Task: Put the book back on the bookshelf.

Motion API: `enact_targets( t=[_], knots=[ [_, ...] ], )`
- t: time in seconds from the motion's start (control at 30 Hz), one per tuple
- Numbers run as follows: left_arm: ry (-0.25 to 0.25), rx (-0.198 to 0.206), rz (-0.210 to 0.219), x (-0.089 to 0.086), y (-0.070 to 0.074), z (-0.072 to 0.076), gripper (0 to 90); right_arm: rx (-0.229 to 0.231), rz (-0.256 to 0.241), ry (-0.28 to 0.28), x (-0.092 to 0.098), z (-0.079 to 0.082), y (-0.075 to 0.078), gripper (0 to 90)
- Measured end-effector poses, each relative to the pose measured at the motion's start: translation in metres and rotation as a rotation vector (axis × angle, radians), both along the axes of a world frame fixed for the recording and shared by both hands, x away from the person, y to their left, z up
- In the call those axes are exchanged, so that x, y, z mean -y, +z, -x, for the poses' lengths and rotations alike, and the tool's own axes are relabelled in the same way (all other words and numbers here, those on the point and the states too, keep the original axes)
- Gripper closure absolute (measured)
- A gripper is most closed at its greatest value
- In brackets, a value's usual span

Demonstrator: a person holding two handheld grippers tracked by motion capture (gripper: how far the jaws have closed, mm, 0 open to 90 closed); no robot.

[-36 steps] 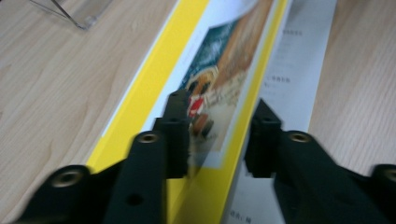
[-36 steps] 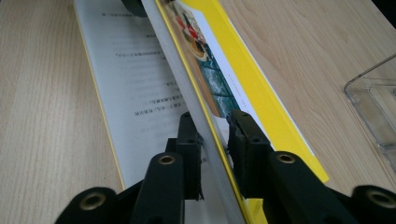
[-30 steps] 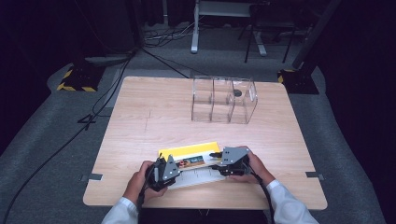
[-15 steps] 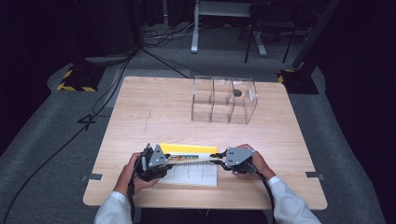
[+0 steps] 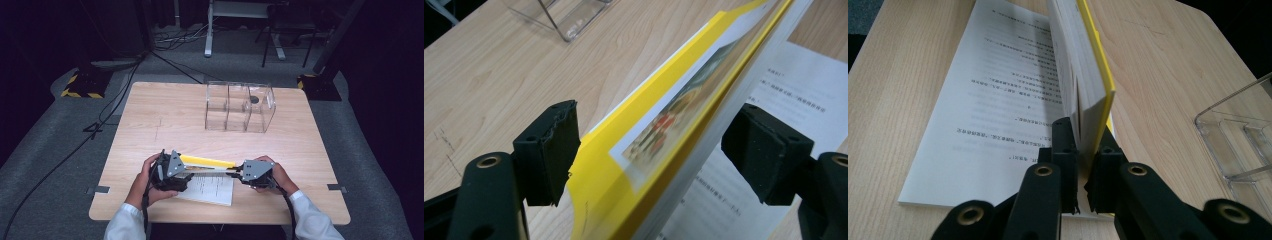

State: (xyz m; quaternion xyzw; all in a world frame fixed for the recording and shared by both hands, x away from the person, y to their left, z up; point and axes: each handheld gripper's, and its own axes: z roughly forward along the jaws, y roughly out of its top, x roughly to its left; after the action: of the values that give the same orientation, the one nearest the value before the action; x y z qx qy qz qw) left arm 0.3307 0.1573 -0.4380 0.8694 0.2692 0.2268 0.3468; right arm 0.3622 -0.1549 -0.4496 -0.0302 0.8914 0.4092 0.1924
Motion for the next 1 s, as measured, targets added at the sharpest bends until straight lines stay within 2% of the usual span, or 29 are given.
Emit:
enact_targets(
  t=[0.03,0.1,0.17,0.2,0.23,0.27,0.33,0.4,0.47,0.63,0.67,0.7,0.8,0.83,1.0],
  knots=[
    [0.009,-0.007,-0.003,-0.005,-0.001,-0.001,23.3,-0.001,-0.001,-0.001,0.000,0.000,0.000,84.4],
    [0.017,-0.021,0.043,-0.018,-0.001,0.000,22.3,-0.004,-0.002,0.001,0.000,0.000,0.000,84.4],
    [0.008,-0.010,0.092,-0.023,0.006,0.005,22.0,-0.007,0.000,0.000,0.000,0.000,0.000,84.4],
    [0.008,-0.010,0.092,-0.023,0.006,0.005,21.9,-0.007,0.000,0.000,0.000,0.000,0.000,84.4],
    [-0.008,0.018,0.101,-0.017,0.015,0.010,21.8,-0.011,0.000,-0.002,0.000,0.000,0.000,84.4],
    [-0.028,0.029,0.102,-0.012,0.018,0.013,21.7,-0.010,0.002,0.001,0.000,0.000,0.000,84.4],
    [-0.043,0.061,0.067,-0.001,0.023,0.016,21.6,-0.010,0.007,0.001,-0.001,0.001,0.000,84.4],
    [-0.060,0.059,0.066,0.009,0.027,0.017,21.4,-0.009,0.010,-0.001,-0.001,0.001,0.000,84.3],
    [-0.070,0.075,0.047,0.019,0.031,0.019,20.9,-0.012,0.008,-0.002,-0.001,0.001,0.000,84.3],
    [-0.111,0.086,0.072,0.034,0.040,0.023,20.7,-0.016,0.006,-0.001,-0.001,0.001,0.000,84.3],
    [-0.138,0.069,0.091,0.044,0.039,0.022,20.7,-0.016,0.006,-0.001,-0.001,0.001,0.000,84.3],
    [-0.148,0.062,0.084,0.049,0.036,0.021,20.7,-0.016,0.006,-0.001,-0.001,0.001,0.000,84.2],
    [-0.163,0.051,0.012,0.067,0.023,0.017,20.7,-0.017,0.005,-0.004,-0.001,0.001,0.000,84.2],
    [-0.163,0.040,0.002,0.072,0.018,0.016,20.7,-0.017,0.005,-0.004,-0.001,0.001,0.000,84.2],
    [-0.093,0.020,-0.062,0.081,0.000,0.006,21.6,-0.015,0.002,-0.004,0.000,0.001,0.000,84.1]
  ],
)
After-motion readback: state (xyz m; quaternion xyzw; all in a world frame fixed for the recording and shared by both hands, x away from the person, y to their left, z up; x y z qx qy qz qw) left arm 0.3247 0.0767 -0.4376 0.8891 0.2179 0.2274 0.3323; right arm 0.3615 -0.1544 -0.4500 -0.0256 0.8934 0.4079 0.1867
